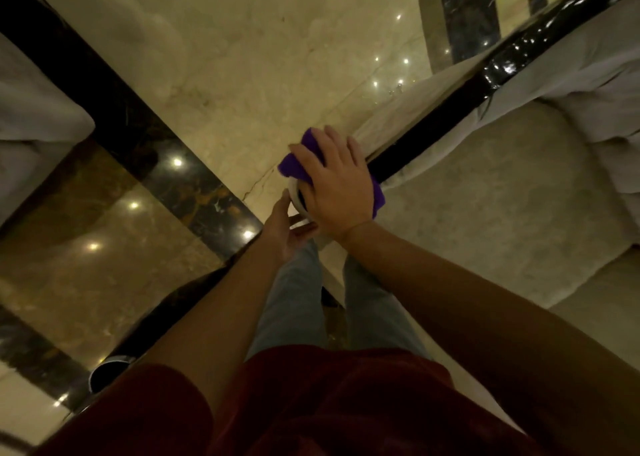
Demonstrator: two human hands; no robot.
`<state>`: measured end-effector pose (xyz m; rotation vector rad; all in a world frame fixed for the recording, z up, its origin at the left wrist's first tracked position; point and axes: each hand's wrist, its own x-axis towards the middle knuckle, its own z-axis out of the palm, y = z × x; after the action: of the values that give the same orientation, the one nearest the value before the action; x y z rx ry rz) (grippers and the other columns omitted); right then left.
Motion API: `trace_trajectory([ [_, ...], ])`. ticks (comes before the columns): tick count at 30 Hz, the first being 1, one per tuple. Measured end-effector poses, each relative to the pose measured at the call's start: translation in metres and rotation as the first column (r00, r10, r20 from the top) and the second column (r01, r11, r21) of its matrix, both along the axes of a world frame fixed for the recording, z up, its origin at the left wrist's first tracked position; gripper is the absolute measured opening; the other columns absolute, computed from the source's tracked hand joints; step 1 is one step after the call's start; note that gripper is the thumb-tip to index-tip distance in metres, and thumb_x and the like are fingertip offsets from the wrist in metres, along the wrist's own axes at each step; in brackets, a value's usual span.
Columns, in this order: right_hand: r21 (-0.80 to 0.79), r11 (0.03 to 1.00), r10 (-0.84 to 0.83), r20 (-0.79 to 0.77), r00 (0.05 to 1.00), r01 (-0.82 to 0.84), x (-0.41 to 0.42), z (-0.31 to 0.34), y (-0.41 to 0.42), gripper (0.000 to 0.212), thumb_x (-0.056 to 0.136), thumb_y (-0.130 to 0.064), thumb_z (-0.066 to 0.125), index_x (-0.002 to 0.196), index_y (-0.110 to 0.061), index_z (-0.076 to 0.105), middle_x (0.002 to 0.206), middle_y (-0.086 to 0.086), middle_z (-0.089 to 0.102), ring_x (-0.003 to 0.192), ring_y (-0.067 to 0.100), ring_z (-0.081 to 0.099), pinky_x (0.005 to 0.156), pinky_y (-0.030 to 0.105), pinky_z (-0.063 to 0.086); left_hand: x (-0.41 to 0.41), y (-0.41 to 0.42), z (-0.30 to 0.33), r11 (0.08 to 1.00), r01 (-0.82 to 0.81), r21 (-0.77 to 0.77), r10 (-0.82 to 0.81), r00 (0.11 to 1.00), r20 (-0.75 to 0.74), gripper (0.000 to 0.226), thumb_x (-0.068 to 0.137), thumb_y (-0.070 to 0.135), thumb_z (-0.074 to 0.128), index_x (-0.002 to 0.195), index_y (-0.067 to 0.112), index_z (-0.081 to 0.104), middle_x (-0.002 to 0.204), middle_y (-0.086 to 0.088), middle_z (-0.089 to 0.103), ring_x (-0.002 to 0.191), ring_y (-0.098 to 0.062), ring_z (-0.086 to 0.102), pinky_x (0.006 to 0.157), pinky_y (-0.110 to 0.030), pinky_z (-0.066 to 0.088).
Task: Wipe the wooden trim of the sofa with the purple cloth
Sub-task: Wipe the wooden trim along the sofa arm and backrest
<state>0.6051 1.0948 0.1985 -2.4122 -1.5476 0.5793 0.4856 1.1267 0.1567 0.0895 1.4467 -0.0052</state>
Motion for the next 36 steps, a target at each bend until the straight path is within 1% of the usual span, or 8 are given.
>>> trace_trajectory([
  [2, -0.008, 0.967, 0.254, 0.036, 0.967, -0.254, 0.009, -0.001, -0.003, 0.050, 0.096, -0.033, 0.067, 0.144, -0.022, 0.058, 0.160, 0.019, 0.047, 0.151, 0.042, 0.037, 0.125, 0.064, 0.023, 0.000, 0.003, -0.001, 0.996, 0.060, 0.066, -0.058, 0.998, -0.038, 0.035, 0.105, 0.047, 0.051, 0.111, 0.017, 0.067, 0.118, -0.018, 0.068, 0.102, -0.031, 0.069, 0.093, -0.046, 0.060],
  [4, -0.094, 0.920, 0.388, 0.085, 0.918, -0.381, 0.029, 0.000, -0.009, 0.057, 0.091, -0.034, 0.072, 0.144, -0.024, 0.055, 0.160, 0.020, 0.045, 0.150, 0.043, 0.037, 0.124, 0.070, 0.018, 0.007, 0.003, 0.002, 0.981, 0.146, 0.128, -0.127, 0.981, -0.149, 0.040, 0.107, 0.046, 0.044, 0.123, 0.016, 0.064, 0.112, -0.013, 0.070, 0.096, -0.026, 0.069, 0.078, -0.038, 0.061],
  [10, -0.131, 0.945, 0.324, 0.248, 0.913, -0.299, 0.091, 0.015, -0.014, 0.039, 0.093, -0.027, 0.063, 0.131, -0.020, 0.063, 0.135, 0.021, 0.062, 0.135, 0.041, 0.054, 0.123, 0.072, 0.016, 0.041, -0.004, 0.012, 0.782, 0.448, 0.433, -0.251, 0.863, -0.439, 0.061, 0.110, 0.049, 0.024, 0.146, 0.008, 0.051, 0.146, -0.015, 0.057, 0.131, -0.030, 0.056, 0.112, -0.039, 0.043],
  [15, -0.024, 0.962, 0.268, 0.278, 0.923, -0.272, 0.117, 0.026, -0.022, 0.035, 0.093, -0.023, 0.066, 0.128, -0.017, 0.066, 0.135, 0.019, 0.065, 0.137, 0.039, 0.055, 0.124, 0.071, 0.016, 0.054, -0.016, 0.016, 0.686, 0.499, 0.529, -0.139, 0.804, -0.578, 0.050, 0.111, 0.038, 0.032, 0.142, 0.005, 0.054, 0.147, -0.015, 0.053, 0.134, -0.029, 0.052, 0.099, -0.023, 0.035],
  [18, 0.083, 0.965, 0.205, 0.355, 0.912, -0.249, 0.161, 0.032, -0.030, 0.032, 0.094, -0.022, 0.065, 0.125, -0.015, 0.068, 0.135, 0.019, 0.067, 0.134, 0.040, 0.058, 0.123, 0.071, 0.020, 0.059, -0.005, 0.013, 0.445, 0.579, 0.683, -0.124, 0.795, -0.594, 0.035, 0.107, 0.020, 0.043, 0.134, 0.005, 0.058, 0.141, -0.013, 0.055, 0.130, -0.024, 0.052, 0.108, -0.032, 0.041],
  [21, 0.101, 0.978, 0.127, 0.400, 0.908, -0.182, 0.185, 0.035, -0.026, 0.030, 0.092, -0.018, 0.066, 0.122, -0.015, 0.069, 0.136, 0.017, 0.067, 0.135, 0.040, 0.058, 0.120, 0.071, 0.026, 0.066, 0.001, 0.005, -0.013, 0.698, 0.716, -0.230, 0.695, -0.681, 0.025, 0.101, 0.014, 0.049, 0.117, 0.007, 0.067, 0.123, -0.009, 0.066, 0.107, -0.024, 0.063, 0.092, -0.033, 0.047],
  [23, 0.104, 0.986, 0.080, 0.393, 0.916, -0.130, 0.172, 0.036, -0.022, 0.038, 0.091, -0.016, 0.066, 0.128, -0.017, 0.068, 0.148, 0.018, 0.059, 0.145, 0.042, 0.048, 0.121, 0.068, 0.027, 0.068, 0.003, -0.001, -0.168, 0.750, 0.640, -0.196, 0.611, -0.767, 0.024, 0.101, 0.013, 0.049, 0.103, 0.003, 0.071, 0.109, -0.013, 0.070, 0.092, -0.030, 0.066, 0.081, -0.037, 0.049],
  [36, 0.098, 0.926, 0.336, 0.228, 0.914, -0.365, 0.151, 0.019, -0.054, 0.041, 0.093, -0.031, 0.068, 0.132, -0.021, 0.069, 0.149, 0.011, 0.060, 0.145, 0.037, 0.049, 0.125, 0.067, 0.020, 0.067, 0.007, 0.008, -0.163, 0.831, 0.531, -0.337, 0.459, -0.822, 0.041, 0.105, 0.022, 0.033, 0.107, 0.000, 0.067, 0.112, -0.020, 0.066, 0.100, -0.036, 0.060, 0.091, -0.044, 0.047],
])
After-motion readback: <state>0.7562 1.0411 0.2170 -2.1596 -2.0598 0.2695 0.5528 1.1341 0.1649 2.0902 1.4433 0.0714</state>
